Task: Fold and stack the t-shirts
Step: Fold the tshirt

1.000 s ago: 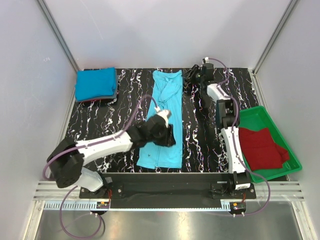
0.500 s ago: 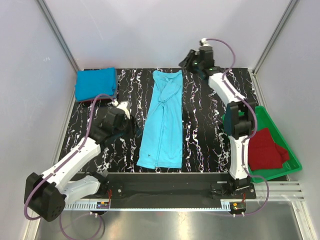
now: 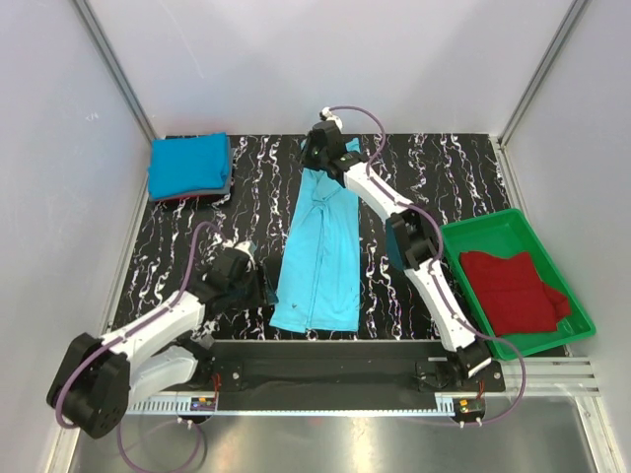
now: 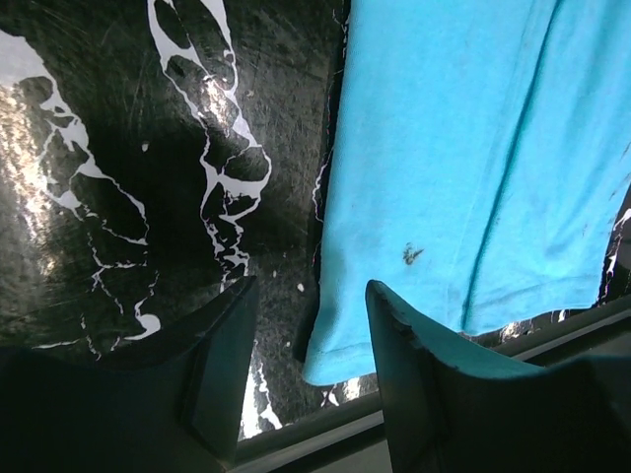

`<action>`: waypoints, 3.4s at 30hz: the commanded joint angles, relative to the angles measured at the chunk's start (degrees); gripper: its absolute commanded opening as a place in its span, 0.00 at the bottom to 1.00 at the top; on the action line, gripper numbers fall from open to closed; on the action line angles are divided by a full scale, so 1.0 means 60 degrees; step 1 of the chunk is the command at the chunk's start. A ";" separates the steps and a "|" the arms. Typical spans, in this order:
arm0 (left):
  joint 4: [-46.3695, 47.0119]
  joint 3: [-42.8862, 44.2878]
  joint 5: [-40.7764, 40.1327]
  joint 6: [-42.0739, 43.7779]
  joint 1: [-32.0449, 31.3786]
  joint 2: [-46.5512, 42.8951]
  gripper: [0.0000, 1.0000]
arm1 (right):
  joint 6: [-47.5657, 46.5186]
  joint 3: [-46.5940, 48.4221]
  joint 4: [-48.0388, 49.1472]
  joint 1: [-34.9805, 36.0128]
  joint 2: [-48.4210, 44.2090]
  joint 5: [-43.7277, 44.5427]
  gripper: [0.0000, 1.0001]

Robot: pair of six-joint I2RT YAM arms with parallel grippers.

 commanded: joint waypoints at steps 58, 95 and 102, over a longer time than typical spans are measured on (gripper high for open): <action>0.1945 -0.2095 -0.0606 -0.3101 -0.2192 -0.0577 0.24 | 0.3268 0.3608 0.1642 -0.0963 0.3848 0.1062 0.02; -0.1528 0.0411 -0.0987 -0.1210 -0.2557 -0.1031 0.52 | 0.1654 -1.4701 -0.4978 -0.0026 -1.4623 -0.1782 0.58; -0.2187 0.0792 -0.1940 -0.1474 -0.3173 -0.0914 0.52 | 0.2137 -1.6137 -0.4613 0.0106 -1.5327 -0.1709 0.59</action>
